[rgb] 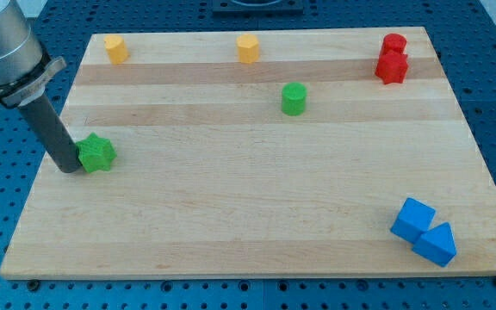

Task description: Move your arm to the green star

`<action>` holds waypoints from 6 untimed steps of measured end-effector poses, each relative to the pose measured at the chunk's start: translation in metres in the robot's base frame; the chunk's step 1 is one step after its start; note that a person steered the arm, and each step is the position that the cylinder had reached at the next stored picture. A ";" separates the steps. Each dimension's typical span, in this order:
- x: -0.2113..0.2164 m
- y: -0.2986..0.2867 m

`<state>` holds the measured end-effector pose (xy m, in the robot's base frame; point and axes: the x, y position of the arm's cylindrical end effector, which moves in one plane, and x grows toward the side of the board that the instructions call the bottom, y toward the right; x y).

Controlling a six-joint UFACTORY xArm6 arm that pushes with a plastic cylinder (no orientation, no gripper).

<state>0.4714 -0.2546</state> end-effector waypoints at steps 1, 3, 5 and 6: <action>-0.029 0.002; -0.016 -0.009; 0.083 0.011; 0.068 0.054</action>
